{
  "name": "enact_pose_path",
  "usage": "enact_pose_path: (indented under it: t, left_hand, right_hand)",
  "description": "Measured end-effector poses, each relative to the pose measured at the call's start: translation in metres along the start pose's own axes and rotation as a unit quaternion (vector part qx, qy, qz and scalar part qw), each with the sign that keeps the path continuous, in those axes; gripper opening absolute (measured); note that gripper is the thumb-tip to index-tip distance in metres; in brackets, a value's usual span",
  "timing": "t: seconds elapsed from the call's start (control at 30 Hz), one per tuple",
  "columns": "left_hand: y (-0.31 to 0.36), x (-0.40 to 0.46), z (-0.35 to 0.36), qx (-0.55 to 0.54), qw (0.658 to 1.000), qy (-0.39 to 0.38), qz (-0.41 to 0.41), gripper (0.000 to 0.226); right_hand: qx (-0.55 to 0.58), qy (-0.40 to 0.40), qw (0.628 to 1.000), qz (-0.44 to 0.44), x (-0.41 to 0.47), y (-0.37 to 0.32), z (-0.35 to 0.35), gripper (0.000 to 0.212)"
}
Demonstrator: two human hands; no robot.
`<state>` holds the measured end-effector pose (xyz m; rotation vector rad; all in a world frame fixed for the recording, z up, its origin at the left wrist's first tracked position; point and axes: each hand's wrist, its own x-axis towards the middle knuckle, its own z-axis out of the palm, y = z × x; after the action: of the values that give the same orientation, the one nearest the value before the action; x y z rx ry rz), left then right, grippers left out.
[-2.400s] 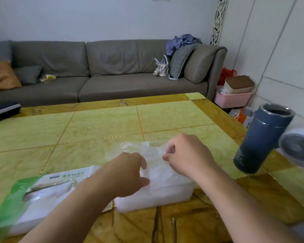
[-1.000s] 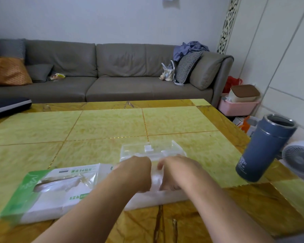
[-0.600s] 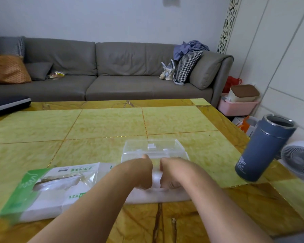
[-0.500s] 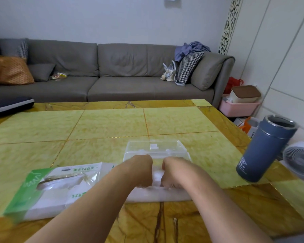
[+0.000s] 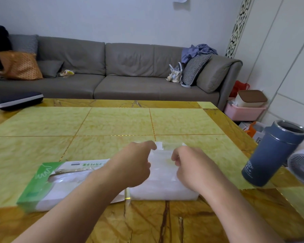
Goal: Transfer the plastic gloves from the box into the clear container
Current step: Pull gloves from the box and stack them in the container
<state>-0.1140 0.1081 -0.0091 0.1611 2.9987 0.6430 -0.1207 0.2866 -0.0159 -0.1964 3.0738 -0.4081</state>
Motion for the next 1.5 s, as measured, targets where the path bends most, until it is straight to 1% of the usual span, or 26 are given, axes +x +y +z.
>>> enact_pose_path:
  t: [0.07,0.13,0.2,0.27,0.3,0.37,0.43,0.5,0.53,0.6,0.63,0.7,0.77,0.83,0.93,1.0,1.07,1.13,1.2,1.23,1.33,1.37,1.4,1.43,1.47,1.5]
  left_hand:
    - [-0.007,-0.008,-0.007,-0.055,0.996,0.073,0.013,0.036]
    - [-0.019,-0.017,-0.014,-0.096,0.983,0.158,0.013,0.026]
    - [-0.038,-0.026,-0.022,-0.128,0.964,0.231,-0.012,0.024]
    - [-0.067,-0.036,-0.028,-0.128,0.955,0.264,-0.044,0.025]
    - [-0.088,-0.043,-0.030,-0.115,0.955,0.265,-0.064,0.028]
    - [-0.128,-0.056,-0.029,-0.077,0.962,0.241,-0.099,0.031]
    - [-0.160,-0.069,-0.023,-0.055,0.975,0.179,-0.123,0.029]
    - [-0.173,-0.073,-0.016,-0.053,0.983,0.113,-0.132,0.032]
    - [-0.177,-0.074,-0.015,-0.064,0.984,0.104,-0.130,0.035]
    - [-0.181,-0.072,-0.016,-0.084,0.982,0.116,-0.120,0.036]
    - [-0.181,-0.072,-0.017,-0.088,0.982,0.119,-0.116,0.033]
    - [-0.186,-0.073,-0.022,-0.102,0.982,0.116,-0.112,0.029]
    - [-0.188,-0.075,-0.024,-0.110,0.981,0.108,-0.115,0.034]
    - [-0.193,-0.077,-0.025,-0.110,0.981,0.099,-0.125,0.040]
    - [-0.197,-0.076,-0.024,-0.114,0.981,0.082,-0.136,0.050]
    - [-0.199,-0.076,-0.025,-0.122,0.979,0.080,-0.139,0.054]
    - [-0.198,-0.078,-0.025,-0.118,0.979,0.077,-0.146,0.053]
    - [-0.196,-0.079,-0.028,-0.104,0.981,0.078,-0.148,0.043]
    - [-0.192,-0.081,-0.030,-0.096,0.980,0.079,-0.152,0.033]
    - [-0.191,-0.082,-0.031,-0.104,0.979,0.082,-0.156,0.031]
    - [-0.194,-0.084,-0.030,-0.141,0.975,0.061,-0.163,0.039]
    - [-0.194,-0.085,-0.030,-0.152,0.973,0.057,-0.165,0.041]
    - [-0.196,-0.086,-0.030,-0.164,0.971,0.060,-0.166,0.041]
    - [-0.194,-0.087,-0.033,-0.192,0.965,0.074,-0.164,0.039]
    - [-0.189,-0.087,-0.038,-0.244,0.952,0.097,-0.155,0.038]
    - [-0.183,-0.089,-0.045,-0.331,0.924,0.127,-0.141,0.035]
  right_hand:
    - [0.050,0.038,0.998,-0.002,0.001,-0.002,-0.002,0.049]
    - [0.095,0.066,0.993,-0.018,0.003,-0.005,-0.001,0.047]
    - [0.121,0.090,0.988,-0.036,0.003,-0.010,0.002,0.044]
    - [0.135,0.131,0.980,-0.068,0.001,-0.018,0.004,0.040]
    - [0.136,0.151,0.974,-0.096,0.000,-0.027,0.007,0.038]
    - [0.129,0.170,0.964,-0.158,-0.006,-0.047,0.013,0.034]
    - [0.122,0.154,0.956,-0.219,-0.012,-0.076,0.022,0.032]
    - [0.110,0.097,0.950,-0.275,-0.015,-0.108,0.033,0.035]
    - [0.106,0.060,0.948,-0.294,-0.014,-0.126,0.041,0.039]
    - [0.107,-0.003,0.945,-0.309,-0.008,-0.159,0.061,0.043]
    - [0.106,-0.025,0.944,-0.312,-0.003,-0.172,0.071,0.040]
    - [0.081,-0.049,0.940,-0.329,0.009,-0.192,0.090,0.027]
    - [0.065,-0.044,0.942,-0.326,0.018,-0.199,0.104,0.017]
    - [0.088,-0.039,0.951,-0.294,0.021,-0.205,0.108,0.019]
    - [0.142,-0.064,0.960,-0.234,0.025,-0.202,0.102,0.017]
    - [0.167,-0.073,0.960,-0.212,0.028,-0.199,0.095,0.020]
    - [0.183,-0.079,0.960,-0.197,0.028,-0.196,0.086,0.021]
    - [0.211,-0.080,0.956,-0.187,0.028,-0.195,0.073,0.017]
    - [0.291,-0.069,0.936,-0.184,0.026,-0.195,0.058,0.015]
    - [0.355,-0.058,0.915,-0.185,0.025,-0.195,0.049,0.013]
    - [0.550,-0.017,0.821,-0.155,0.022,-0.194,0.024,0.011]
    - [0.598,-0.015,0.789,-0.138,0.020,-0.192,0.016,0.011]
    - [0.631,-0.019,0.766,-0.124,0.018,-0.191,0.012,0.011]
    - [0.649,-0.025,0.753,-0.109,0.015,-0.189,0.008,0.011]
    - [0.658,-0.032,0.746,-0.095,0.014,-0.187,0.006,0.011]
    - [0.665,-0.038,0.742,-0.080,0.012,-0.184,0.005,0.011]
